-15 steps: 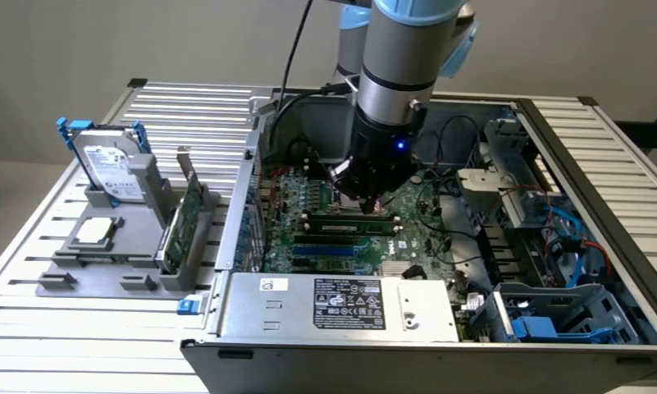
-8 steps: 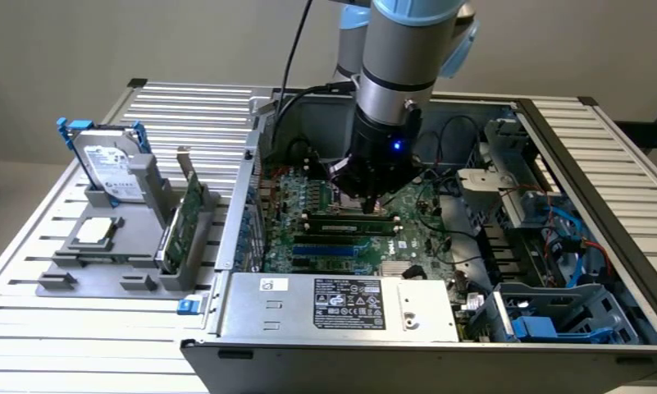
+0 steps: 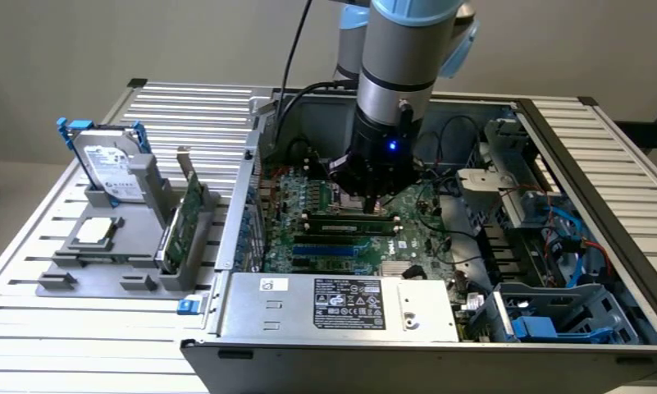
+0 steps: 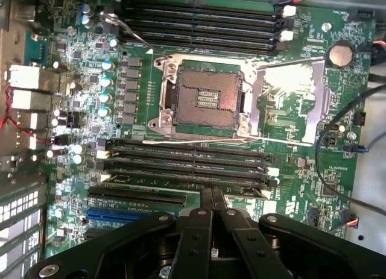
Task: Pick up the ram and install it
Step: 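Press down the ram until it locks into place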
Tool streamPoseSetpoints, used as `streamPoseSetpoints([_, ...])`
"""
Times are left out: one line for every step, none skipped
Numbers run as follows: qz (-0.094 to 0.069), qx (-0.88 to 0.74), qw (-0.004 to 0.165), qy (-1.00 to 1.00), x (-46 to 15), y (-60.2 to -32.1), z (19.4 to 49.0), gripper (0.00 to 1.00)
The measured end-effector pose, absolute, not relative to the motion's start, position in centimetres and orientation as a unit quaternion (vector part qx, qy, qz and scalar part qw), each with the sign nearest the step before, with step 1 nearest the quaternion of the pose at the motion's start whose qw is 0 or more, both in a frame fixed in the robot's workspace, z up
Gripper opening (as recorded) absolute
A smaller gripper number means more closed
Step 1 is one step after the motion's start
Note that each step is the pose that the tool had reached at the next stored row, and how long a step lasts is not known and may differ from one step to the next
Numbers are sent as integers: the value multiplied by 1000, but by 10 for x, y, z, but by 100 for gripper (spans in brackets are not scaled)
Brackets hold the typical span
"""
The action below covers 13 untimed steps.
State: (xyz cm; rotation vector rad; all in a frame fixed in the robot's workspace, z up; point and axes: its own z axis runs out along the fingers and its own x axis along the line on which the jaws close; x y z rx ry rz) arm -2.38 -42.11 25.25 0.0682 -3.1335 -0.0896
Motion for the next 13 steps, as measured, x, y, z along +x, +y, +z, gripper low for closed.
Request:
streamPoseSetpoints([-29, 13, 3, -1000, -24, -421, 252, 11])
streamPoseSetpoints([-29, 5, 3, -1000, -24, -421, 252, 11])
streamPoseSetpoints([-29, -2, 2, -1000, -24, -421, 252, 11])
streamPoseSetpoints([-29, -9, 2, -1000, -24, -421, 252, 11])
streamPoseSetpoints([-29, -13, 2, -1000, -25, -421, 252, 11])
streamPoseSetpoints([-29, -14, 2, -999, -26, -421, 252, 11])
streamPoseSetpoints([-29, -14, 2, -999, -26, -421, 252, 11])
streamPoseSetpoints([-29, -14, 2, -999, -26, -421, 252, 11])
streamPoseSetpoints([-29, -14, 2, -999, -26, -421, 252, 11])
streamPoseSetpoints([-29, -14, 2, -999, -26, -421, 252, 11])
streamPoseSetpoints([-29, -14, 2, -999, -26, -421, 252, 11])
streamPoseSetpoints([-29, -14, 2, -999, -26, -421, 252, 11])
streamPoseSetpoints([-29, -14, 2, -999, -26, -421, 252, 11])
